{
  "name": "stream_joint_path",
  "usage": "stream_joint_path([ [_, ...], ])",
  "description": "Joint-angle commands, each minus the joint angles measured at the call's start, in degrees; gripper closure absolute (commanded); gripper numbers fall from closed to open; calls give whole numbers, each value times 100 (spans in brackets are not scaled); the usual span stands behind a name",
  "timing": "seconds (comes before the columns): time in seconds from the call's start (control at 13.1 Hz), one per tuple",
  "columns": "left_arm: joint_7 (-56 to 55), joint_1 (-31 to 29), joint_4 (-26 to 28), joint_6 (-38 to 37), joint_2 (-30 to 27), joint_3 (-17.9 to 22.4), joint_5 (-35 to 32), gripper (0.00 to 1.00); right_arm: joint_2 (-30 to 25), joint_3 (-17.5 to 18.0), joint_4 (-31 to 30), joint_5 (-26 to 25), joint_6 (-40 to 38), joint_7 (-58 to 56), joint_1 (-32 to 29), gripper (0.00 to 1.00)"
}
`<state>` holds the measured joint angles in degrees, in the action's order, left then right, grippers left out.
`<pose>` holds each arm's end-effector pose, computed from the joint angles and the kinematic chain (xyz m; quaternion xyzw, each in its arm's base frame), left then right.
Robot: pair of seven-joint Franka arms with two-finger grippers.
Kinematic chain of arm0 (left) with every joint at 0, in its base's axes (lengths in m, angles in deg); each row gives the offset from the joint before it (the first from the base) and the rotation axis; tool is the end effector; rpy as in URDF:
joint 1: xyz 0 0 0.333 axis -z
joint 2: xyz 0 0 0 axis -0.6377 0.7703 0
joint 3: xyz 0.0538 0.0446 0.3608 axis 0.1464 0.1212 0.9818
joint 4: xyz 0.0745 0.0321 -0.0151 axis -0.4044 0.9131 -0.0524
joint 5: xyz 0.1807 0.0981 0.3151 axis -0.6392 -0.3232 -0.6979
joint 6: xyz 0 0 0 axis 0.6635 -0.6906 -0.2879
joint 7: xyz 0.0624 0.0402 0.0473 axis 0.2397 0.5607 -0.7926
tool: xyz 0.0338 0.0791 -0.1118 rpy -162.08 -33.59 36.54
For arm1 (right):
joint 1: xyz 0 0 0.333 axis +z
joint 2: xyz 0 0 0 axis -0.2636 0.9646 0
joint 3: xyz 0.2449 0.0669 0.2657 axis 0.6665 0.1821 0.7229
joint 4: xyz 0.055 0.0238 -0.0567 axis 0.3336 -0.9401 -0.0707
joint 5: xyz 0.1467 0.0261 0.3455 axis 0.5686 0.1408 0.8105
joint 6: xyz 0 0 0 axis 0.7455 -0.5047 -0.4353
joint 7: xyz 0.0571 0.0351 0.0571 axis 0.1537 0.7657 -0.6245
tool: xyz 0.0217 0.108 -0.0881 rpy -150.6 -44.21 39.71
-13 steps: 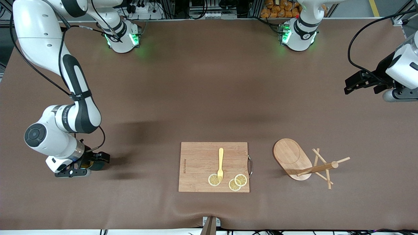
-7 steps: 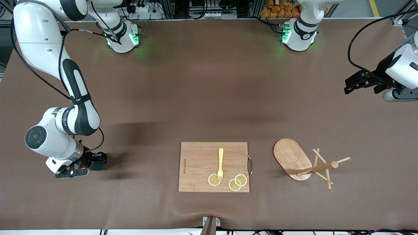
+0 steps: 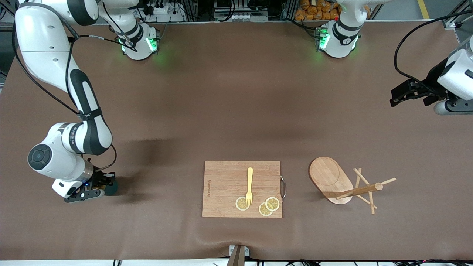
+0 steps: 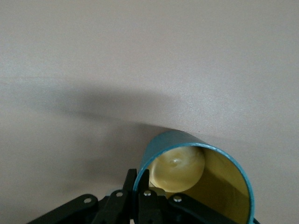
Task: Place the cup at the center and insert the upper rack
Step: 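Lift the teal mug with the right gripper and carry it toward table center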
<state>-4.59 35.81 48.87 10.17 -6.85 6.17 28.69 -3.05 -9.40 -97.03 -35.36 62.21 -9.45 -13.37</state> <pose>0.5562 -0.0566 0.6469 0.9998 0.0163 -0.0060 0.0124 0.7354 -0.0090 0.2532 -0.9936 -0.1049 -0.0408 0.0111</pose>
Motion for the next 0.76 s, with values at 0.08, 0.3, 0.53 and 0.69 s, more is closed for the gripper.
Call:
stream_joint_path([
  [0.08, 87, -58, 29, -18, -51, -9, 87, 0, 22, 46, 142, 36, -68, -59, 46, 100],
  [0.3, 87, -41, 3, 35, -42, -9, 96, 0, -127, 46, 160, 62, -85, -24, 335, 100],
  [0.53, 79, -49, -24, 35, -42, -9, 87, 0, -286, 46, 151, 80, -331, 430, 686, 100],
  [0.69, 96, -76, -24, 35, -60, 0, 87, 0, -409, 54, 151, 80, -568, 1132, 1107, 100],
])
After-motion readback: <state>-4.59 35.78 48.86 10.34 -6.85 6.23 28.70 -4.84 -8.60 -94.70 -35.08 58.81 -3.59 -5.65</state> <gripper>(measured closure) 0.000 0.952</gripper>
